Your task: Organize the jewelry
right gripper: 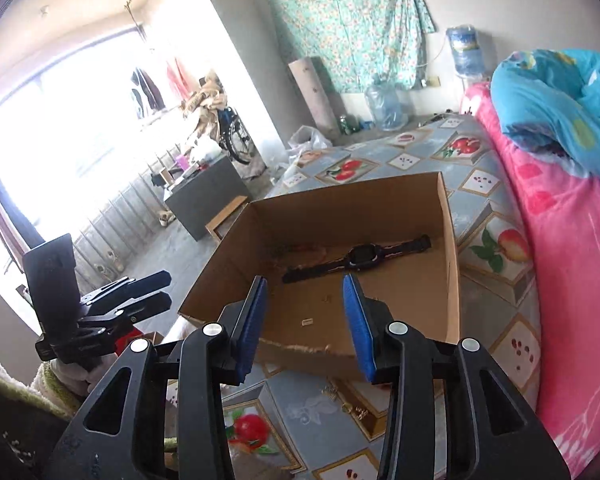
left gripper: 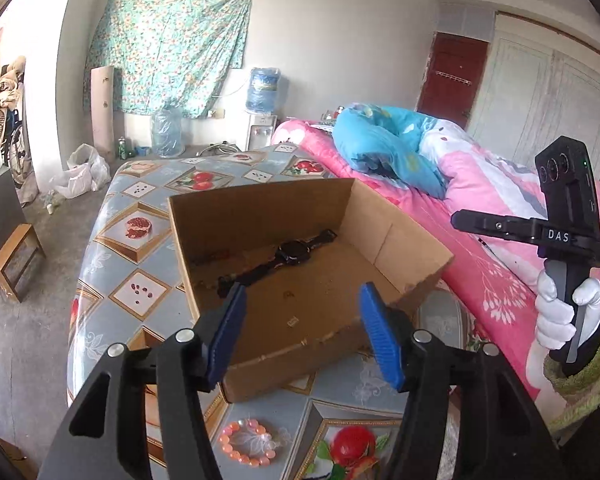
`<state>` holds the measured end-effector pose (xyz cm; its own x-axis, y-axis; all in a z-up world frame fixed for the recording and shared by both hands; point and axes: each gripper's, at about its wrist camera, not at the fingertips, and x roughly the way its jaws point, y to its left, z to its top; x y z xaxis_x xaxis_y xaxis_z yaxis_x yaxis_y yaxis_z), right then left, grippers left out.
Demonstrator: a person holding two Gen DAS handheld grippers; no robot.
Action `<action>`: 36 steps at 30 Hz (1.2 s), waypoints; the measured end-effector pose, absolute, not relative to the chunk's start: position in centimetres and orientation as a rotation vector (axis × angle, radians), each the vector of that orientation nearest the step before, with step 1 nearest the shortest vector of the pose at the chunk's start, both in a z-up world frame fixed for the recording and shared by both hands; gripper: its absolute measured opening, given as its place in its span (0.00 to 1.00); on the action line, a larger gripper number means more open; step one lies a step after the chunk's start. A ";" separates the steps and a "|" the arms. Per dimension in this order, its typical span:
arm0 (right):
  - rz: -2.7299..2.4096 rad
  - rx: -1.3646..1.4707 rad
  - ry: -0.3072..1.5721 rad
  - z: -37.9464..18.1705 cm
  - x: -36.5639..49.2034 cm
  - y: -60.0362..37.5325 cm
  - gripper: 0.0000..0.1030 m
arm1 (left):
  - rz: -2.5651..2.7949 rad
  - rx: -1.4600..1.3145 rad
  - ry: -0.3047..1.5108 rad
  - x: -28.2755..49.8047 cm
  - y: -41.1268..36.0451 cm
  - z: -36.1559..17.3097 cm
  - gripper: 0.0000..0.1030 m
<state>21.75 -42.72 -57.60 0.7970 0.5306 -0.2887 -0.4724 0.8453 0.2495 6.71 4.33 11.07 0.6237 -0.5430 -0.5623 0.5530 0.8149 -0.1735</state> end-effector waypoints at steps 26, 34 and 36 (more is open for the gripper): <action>0.381 0.321 0.690 -71.1 25.6 -43.1 0.24 | -0.676 0.478 0.748 5.5 -8.9 -2.6 0.16; 0.404 0.345 0.724 -71.5 27.5 -43.2 0.24 | -0.708 0.489 0.754 6.4 -10.3 -2.9 0.15; 0.409 0.339 0.724 -71.5 28.0 -43.3 0.24 | -0.715 0.478 0.764 6.7 -10.4 -3.0 0.12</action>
